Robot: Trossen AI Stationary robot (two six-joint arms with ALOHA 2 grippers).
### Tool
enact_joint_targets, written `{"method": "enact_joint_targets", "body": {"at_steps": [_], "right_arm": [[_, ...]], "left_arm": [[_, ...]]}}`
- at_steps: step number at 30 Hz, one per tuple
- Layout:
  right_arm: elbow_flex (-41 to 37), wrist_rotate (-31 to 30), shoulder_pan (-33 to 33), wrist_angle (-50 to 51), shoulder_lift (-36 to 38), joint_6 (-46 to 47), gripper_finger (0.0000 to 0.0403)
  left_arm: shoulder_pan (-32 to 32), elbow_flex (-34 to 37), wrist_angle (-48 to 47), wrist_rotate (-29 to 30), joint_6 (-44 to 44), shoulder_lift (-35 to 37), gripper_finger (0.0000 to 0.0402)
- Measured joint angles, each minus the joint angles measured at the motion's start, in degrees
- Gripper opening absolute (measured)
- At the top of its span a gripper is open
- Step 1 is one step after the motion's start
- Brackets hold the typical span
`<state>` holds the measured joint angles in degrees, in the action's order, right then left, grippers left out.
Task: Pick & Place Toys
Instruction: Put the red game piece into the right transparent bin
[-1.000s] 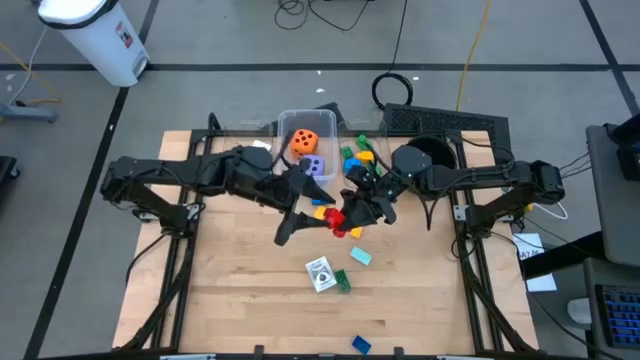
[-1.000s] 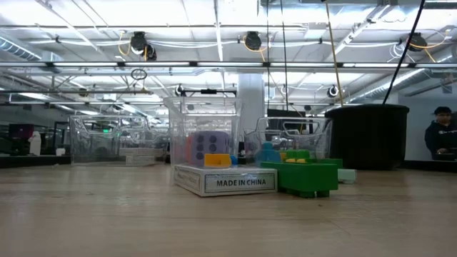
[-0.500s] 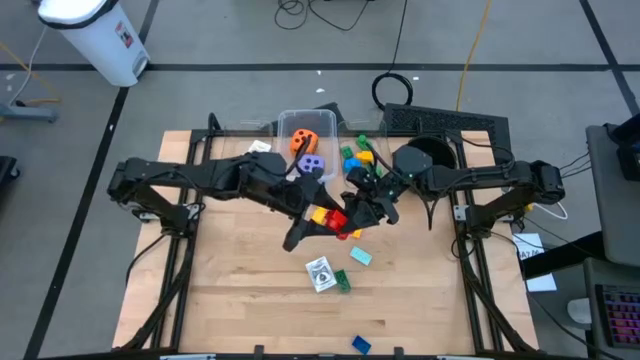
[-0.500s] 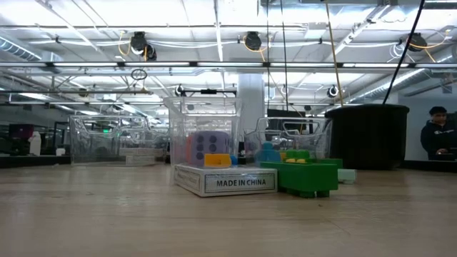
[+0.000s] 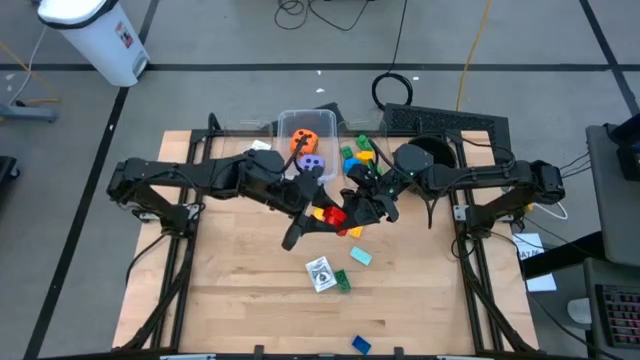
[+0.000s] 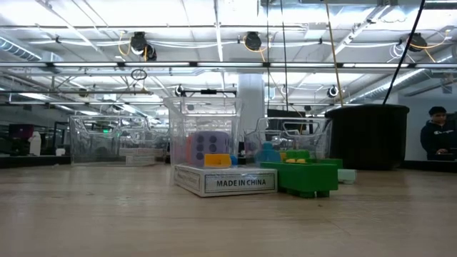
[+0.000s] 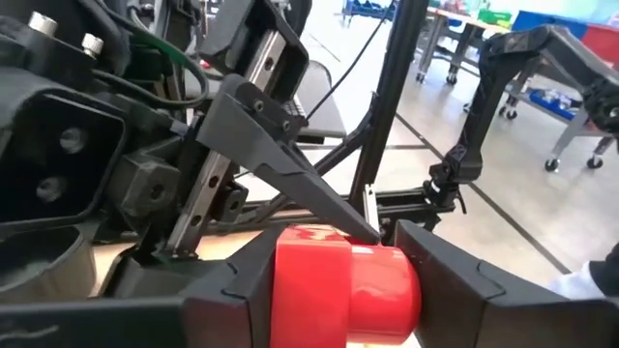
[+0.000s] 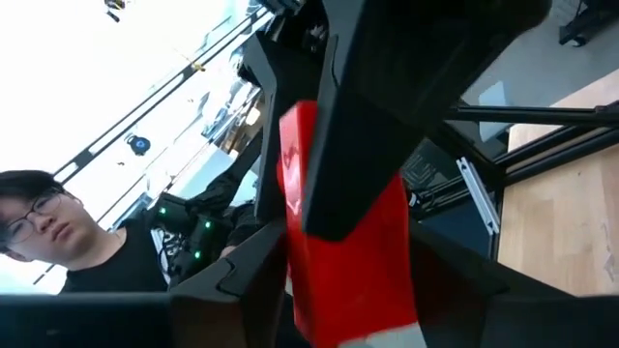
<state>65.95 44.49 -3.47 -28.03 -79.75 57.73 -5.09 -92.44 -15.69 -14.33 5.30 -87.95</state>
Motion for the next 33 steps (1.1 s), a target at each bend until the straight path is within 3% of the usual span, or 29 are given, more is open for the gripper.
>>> {"method": "enact_joint_targets", "body": {"at_steps": [4,12,18,24,31,33], "right_arm": [[-0.02,0.31,0.04,-0.76,0.0,0.08,0.0202],[-0.07,-4.88,-0.99,-3.69,-0.04,0.09,0.0237],[-0.07,-11.85,-1.41,-9.62,-0.04,-9.03,0.0248],[-0.07,-28.65,0.96,-9.31,0.75,-25.66,0.0236],[4.36,-58.87,8.19,3.18,2.14,-60.35,0.0228],[6.57,-64.25,10.19,6.53,1.88,-69.25,0.0231]], "left_arm": [[0.74,0.05,-0.9,-0.04,1.39,2.45,0.0186],[3.67,-0.03,-4.42,-0.11,8.4,7.08,0.0171],[7.79,0.0,-9.93,5.05,16.87,11.2,0.019],[12.8,0.08,-14.56,11.69,26.99,13.43,0.017],[16.49,-0.02,-15.49,11.72,32.43,12.68,0.0172],[17.19,-0.02,-15.24,11.54,33.04,12.27,0.0181]]}}
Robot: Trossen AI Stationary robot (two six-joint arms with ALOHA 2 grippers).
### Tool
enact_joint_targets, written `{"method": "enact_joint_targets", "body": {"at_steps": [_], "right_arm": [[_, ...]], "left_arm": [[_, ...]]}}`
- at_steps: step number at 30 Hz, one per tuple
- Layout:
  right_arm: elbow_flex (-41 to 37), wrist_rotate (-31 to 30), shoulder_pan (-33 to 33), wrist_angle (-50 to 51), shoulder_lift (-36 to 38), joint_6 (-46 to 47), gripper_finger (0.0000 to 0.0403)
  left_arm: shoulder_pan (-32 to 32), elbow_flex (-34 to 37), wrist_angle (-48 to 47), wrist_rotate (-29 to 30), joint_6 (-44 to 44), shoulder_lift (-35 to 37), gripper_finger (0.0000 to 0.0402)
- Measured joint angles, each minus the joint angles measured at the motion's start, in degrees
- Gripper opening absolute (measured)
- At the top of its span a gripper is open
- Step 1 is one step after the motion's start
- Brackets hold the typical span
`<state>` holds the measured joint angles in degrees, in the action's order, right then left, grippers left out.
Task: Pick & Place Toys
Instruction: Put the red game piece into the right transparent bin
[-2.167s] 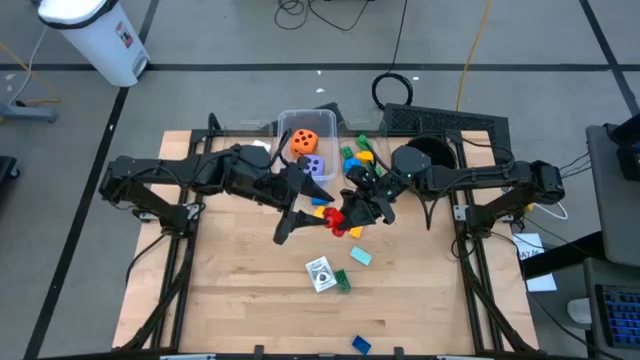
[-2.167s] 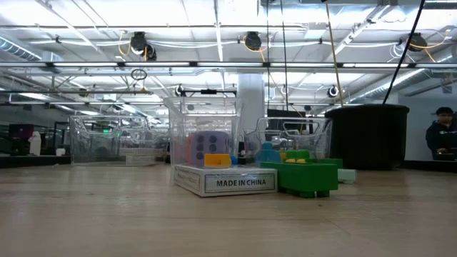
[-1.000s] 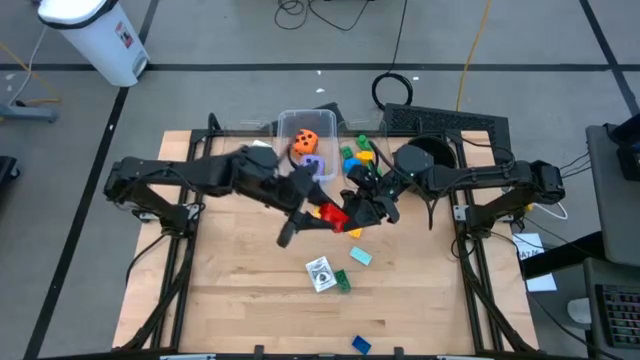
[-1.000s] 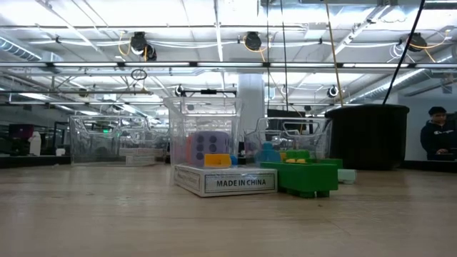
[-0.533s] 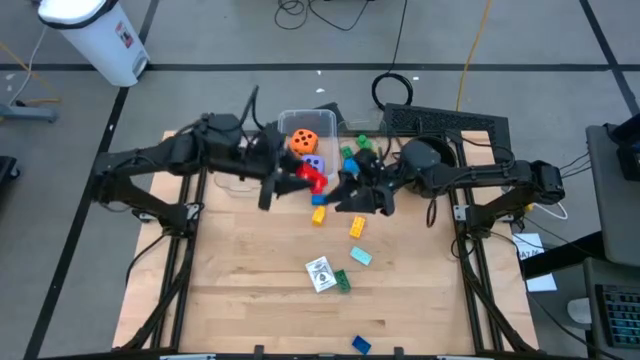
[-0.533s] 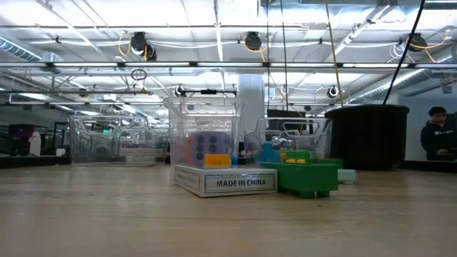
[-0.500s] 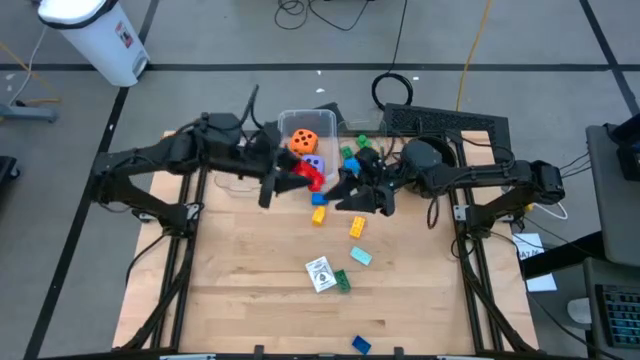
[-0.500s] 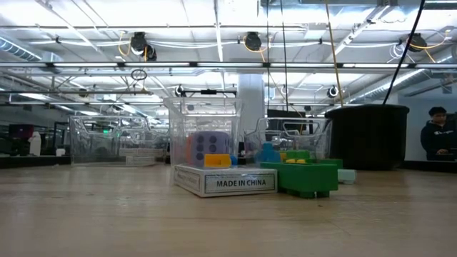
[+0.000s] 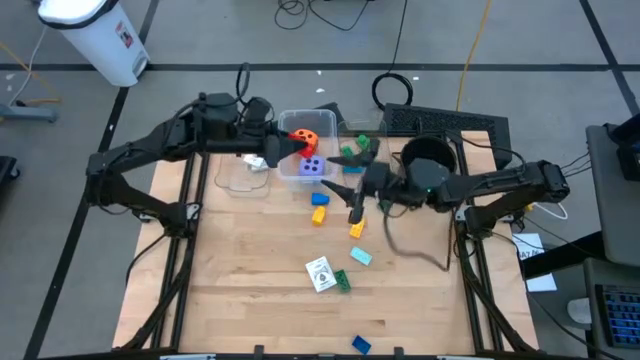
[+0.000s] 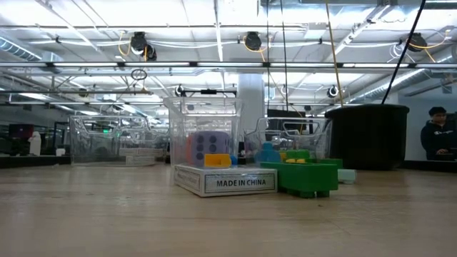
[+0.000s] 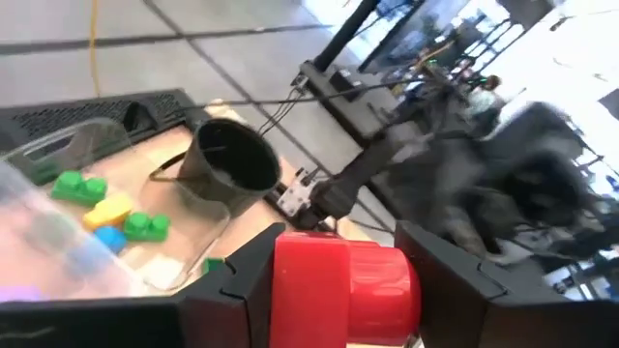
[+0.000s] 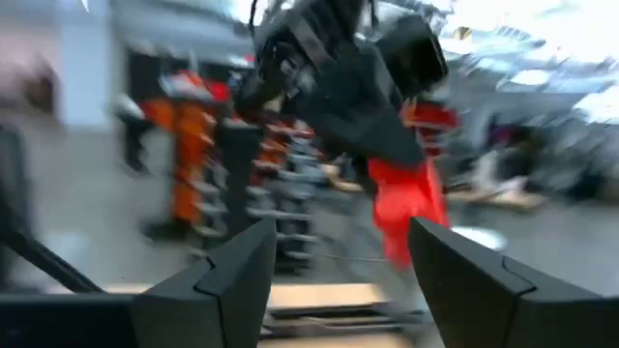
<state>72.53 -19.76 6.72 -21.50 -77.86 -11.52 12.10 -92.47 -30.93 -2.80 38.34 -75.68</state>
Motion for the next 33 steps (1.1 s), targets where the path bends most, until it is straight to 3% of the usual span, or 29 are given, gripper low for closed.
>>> {"method": "enact_joint_targets", "body": {"at_steps": [4,12,20,27,33], "right_arm": [[1.73,-7.19,1.92,1.7,-0.83,-7.58,0.0238],[1.78,-16.26,2.43,2.13,-1.47,-11.34,0.0261],[1.78,-18.97,2.34,2.15,-1.47,-13.71,0.0276],[1.78,-22.48,2.25,3.24,-1.5,-13.81,0.0257],[1.78,-22.66,2.25,3.64,-1.47,-14.68,0.0212]], "left_arm": [[0.63,0.0,2.69,-0.78,1.52,-1.9,0.0185],[0.78,-0.01,11.26,-7.31,4.85,-5.96,0.017],[0.2,-0.03,14.9,-9.56,7.05,-8.76,0.0178],[-0.07,0.0,17.64,-11.35,8.14,-9.5,0.0171],[-0.09,0.0,17.66,-11.31,8.36,-9.48,0.0189]]}}
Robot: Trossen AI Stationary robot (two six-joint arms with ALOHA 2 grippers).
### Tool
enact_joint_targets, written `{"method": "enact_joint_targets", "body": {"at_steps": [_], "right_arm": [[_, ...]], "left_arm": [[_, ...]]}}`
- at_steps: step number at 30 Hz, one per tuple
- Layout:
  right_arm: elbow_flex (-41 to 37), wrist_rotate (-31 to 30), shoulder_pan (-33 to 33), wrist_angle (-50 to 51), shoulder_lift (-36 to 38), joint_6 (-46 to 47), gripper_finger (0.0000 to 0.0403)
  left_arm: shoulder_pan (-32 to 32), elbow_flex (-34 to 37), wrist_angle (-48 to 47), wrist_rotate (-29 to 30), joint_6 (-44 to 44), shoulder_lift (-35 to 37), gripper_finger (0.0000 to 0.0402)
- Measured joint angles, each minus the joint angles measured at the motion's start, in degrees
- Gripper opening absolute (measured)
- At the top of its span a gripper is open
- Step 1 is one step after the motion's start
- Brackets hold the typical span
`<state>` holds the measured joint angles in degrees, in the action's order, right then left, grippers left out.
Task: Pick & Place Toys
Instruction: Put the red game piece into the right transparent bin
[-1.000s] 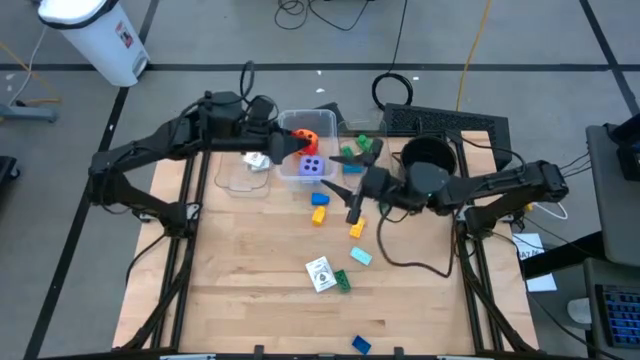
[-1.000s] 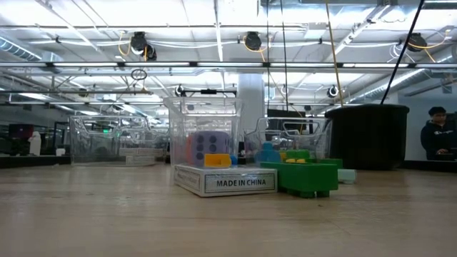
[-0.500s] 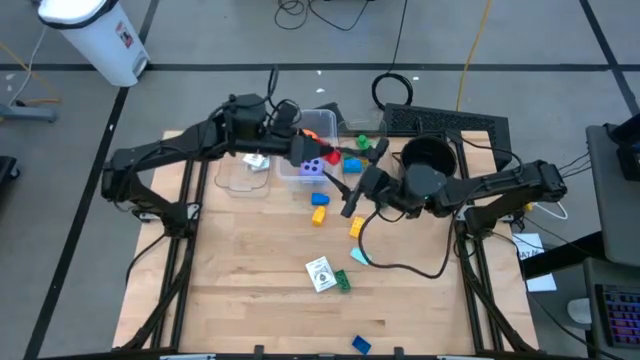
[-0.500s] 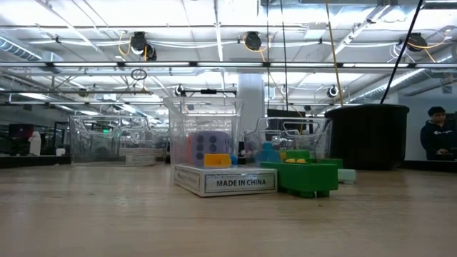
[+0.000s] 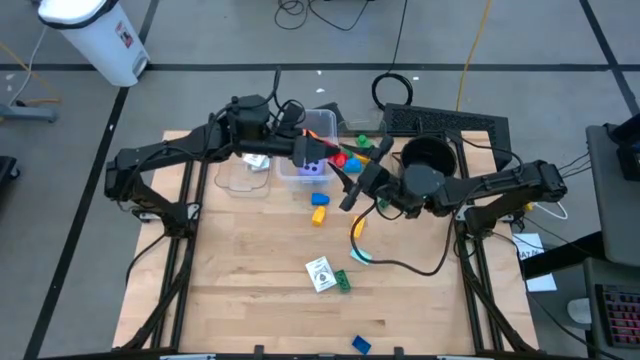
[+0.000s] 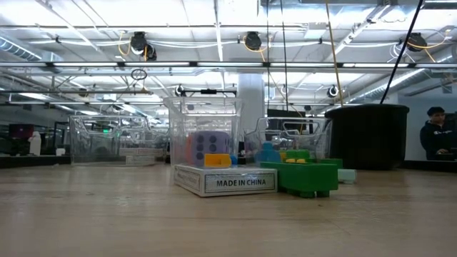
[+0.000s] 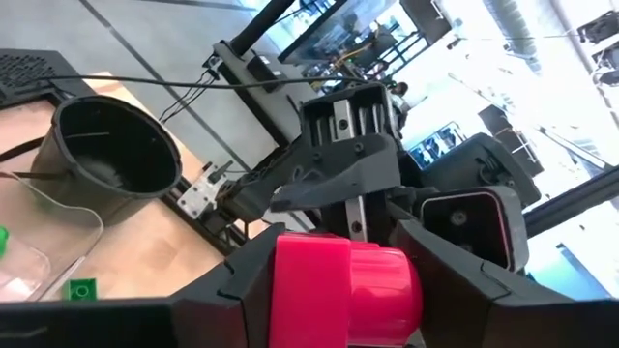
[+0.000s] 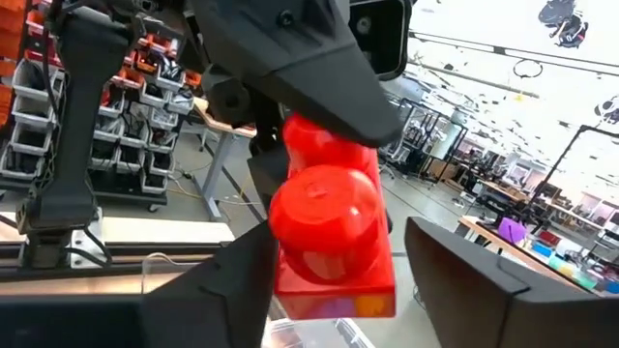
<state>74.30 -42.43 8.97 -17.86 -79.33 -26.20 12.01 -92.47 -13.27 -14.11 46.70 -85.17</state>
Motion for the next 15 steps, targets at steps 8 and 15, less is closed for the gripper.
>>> {"method": "enact_joint_targets", "body": {"at_steps": [8,15], "right_arm": [[0.0,0.03,-0.48,0.54,0.0,1.34,0.0129],[0.0,0.09,-0.52,-1.0,0.0,2.15,0.0129]], "left_arm": [[0.07,0.0,0.14,0.03,0.61,0.0,0.0175],[0.15,0.0,0.43,-1.4,-1.39,0.02,0.0274]]}}
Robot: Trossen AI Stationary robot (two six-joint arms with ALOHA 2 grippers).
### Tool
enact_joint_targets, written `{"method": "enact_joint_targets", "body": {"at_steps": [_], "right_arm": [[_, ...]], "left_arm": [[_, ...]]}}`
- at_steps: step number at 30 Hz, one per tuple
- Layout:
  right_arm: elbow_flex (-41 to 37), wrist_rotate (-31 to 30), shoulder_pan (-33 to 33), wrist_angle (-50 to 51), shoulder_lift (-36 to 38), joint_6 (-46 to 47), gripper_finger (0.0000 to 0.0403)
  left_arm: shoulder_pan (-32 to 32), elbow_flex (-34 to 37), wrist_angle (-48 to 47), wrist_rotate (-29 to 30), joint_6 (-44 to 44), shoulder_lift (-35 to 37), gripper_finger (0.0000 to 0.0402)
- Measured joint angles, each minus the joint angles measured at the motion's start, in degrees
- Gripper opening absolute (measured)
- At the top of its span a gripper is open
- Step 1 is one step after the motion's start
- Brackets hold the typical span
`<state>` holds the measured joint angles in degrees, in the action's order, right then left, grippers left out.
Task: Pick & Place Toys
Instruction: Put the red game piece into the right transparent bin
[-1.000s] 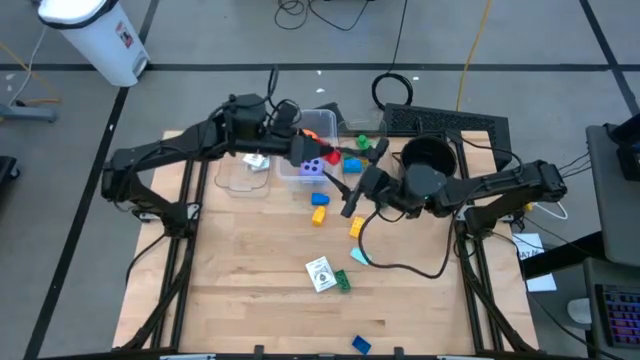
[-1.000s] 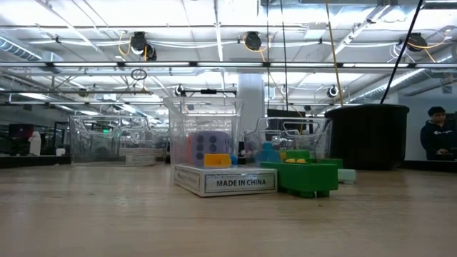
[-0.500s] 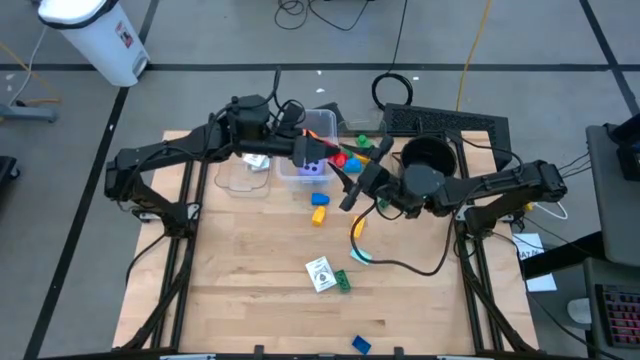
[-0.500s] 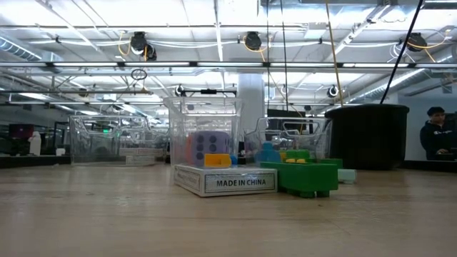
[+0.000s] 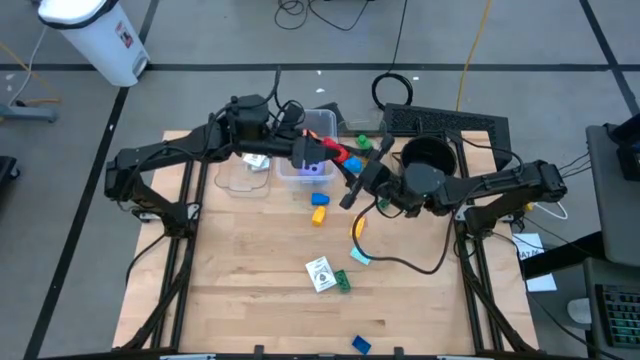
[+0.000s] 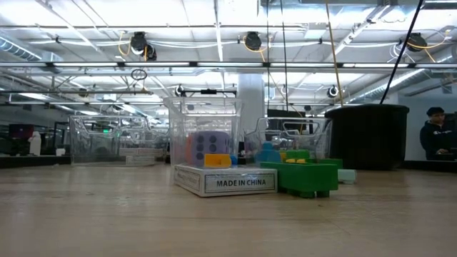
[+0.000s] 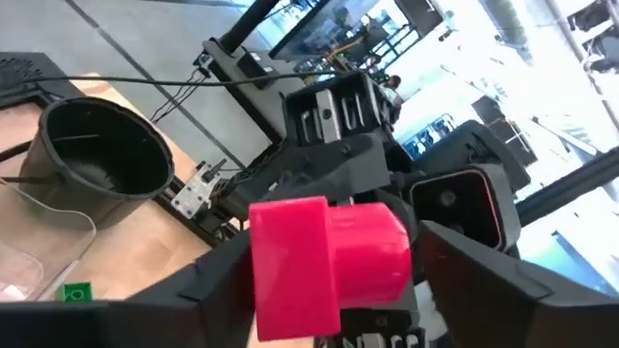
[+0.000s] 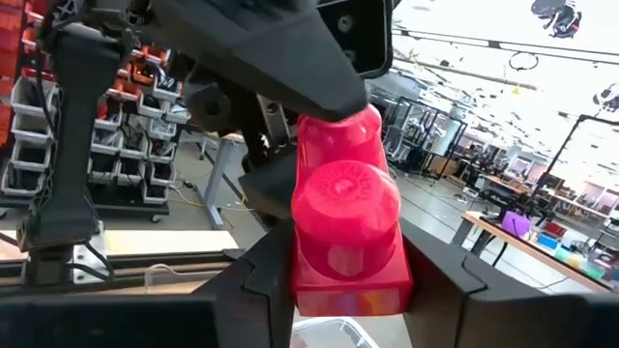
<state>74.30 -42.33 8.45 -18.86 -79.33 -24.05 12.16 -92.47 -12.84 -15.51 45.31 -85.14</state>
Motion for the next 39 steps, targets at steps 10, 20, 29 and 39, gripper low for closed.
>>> {"method": "enact_joint_targets", "body": {"at_steps": [10,20,29,39], "right_arm": [[-0.02,-2.36,-0.88,-0.17,1.45,0.9,0.0128],[-0.03,-7.08,-6.55,10.47,7.88,10.65,0.0129],[-0.22,10.94,-21.23,33.74,5.66,28.65,0.0129],[-14.07,20.07,-31.33,27.44,-0.56,36.19,0.0129]], "left_arm": [[4.81,0.02,5.18,-3.2,-3.23,1.97,0.0331],[8.4,0.02,4.67,-3.04,-8.81,8.51,0.0301],[3.77,0.0,4.42,-4.39,-12.63,9.75,0.0279],[-6.23,0.0,1.19,-1.48,-15.35,9.75,0.0277]]}}
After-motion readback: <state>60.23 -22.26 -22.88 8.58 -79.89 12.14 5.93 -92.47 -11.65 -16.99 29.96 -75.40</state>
